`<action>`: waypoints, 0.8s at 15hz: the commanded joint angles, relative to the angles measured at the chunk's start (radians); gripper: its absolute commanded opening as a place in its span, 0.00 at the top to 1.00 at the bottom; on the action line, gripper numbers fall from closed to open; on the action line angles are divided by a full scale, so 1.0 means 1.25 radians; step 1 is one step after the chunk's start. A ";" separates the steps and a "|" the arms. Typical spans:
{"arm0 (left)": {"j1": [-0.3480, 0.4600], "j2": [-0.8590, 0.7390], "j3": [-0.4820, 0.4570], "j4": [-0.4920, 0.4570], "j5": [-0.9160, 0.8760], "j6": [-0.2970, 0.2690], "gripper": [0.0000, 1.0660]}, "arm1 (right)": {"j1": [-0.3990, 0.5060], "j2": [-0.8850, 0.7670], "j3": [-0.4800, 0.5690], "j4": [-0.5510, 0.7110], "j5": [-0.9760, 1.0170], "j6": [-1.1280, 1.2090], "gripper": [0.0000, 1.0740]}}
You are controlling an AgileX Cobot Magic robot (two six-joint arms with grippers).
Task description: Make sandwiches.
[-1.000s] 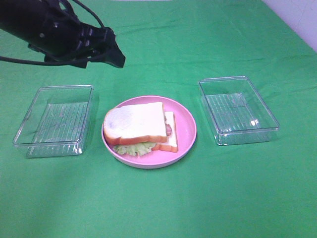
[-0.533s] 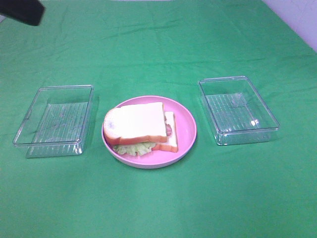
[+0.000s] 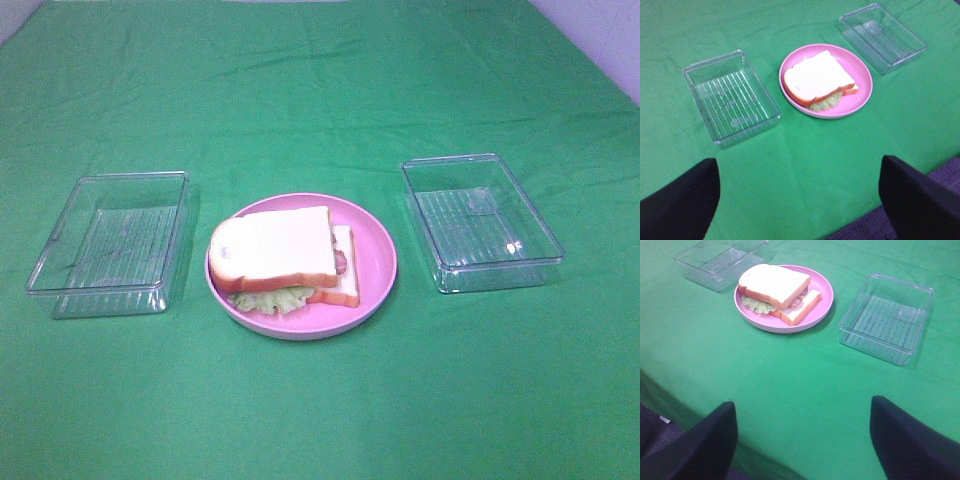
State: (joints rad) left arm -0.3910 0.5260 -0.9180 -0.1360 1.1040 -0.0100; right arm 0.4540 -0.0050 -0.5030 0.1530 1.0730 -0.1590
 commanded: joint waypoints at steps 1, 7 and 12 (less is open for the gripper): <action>0.000 -0.102 0.082 0.003 0.040 0.016 0.23 | 0.001 -0.013 0.000 -0.005 -0.005 -0.008 0.34; 0.000 -0.320 0.280 -0.014 0.049 0.066 0.23 | 0.001 -0.013 0.000 -0.005 -0.005 -0.008 0.34; 0.000 -0.414 0.334 -0.021 -0.045 0.130 0.23 | 0.001 -0.013 0.000 -0.004 -0.005 -0.007 0.34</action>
State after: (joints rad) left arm -0.3910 0.0160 -0.5050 -0.1620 1.0750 0.1480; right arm 0.4540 -0.0050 -0.5030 0.1530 1.0730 -0.1590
